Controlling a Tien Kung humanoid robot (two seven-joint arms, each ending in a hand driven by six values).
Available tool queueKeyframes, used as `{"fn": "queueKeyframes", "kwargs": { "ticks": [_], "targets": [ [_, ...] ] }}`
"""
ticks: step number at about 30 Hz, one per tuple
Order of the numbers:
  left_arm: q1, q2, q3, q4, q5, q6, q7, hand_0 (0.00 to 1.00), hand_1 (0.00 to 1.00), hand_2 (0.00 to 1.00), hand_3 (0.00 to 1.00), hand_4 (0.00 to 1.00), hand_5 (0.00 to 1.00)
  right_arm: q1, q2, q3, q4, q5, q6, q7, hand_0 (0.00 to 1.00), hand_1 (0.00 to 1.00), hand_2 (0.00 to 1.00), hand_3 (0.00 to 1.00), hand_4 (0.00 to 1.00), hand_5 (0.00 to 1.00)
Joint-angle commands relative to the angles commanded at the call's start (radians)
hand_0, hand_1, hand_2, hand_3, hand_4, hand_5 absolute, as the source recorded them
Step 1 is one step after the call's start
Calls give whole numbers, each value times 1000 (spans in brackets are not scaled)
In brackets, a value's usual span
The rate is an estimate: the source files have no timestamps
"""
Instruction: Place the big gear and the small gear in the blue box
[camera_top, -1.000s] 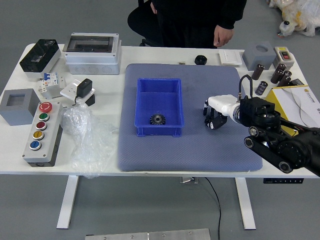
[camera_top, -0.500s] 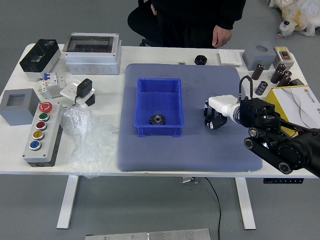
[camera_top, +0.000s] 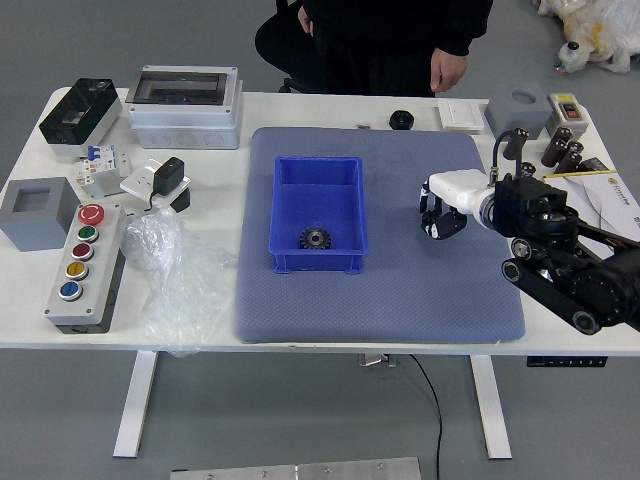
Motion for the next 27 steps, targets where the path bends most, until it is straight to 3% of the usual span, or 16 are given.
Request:
{"fn": "queueKeyframes", "kwargs": {
  "ticks": [9, 16, 27],
  "targets": [
    [5, 8, -5, 0, 1, -1, 0, 860, 827, 829, 777, 594, 370, 40, -35, 8, 41, -11, 14, -9, 386, 361, 424, 588, 548, 80],
    [9, 14, -3, 0, 1, -3, 2, 860, 827, 829, 776, 594, 370, 84, -37, -5, 89, -14, 27, -17, 391, 362, 425, 586, 542, 83],
    [18, 22, 9, 0, -3, -3, 2, 860, 827, 829, 775, 594, 370, 162, 33, -20, 110, -8, 36, -25, 391, 361, 425, 587, 537, 86]
  ]
}}
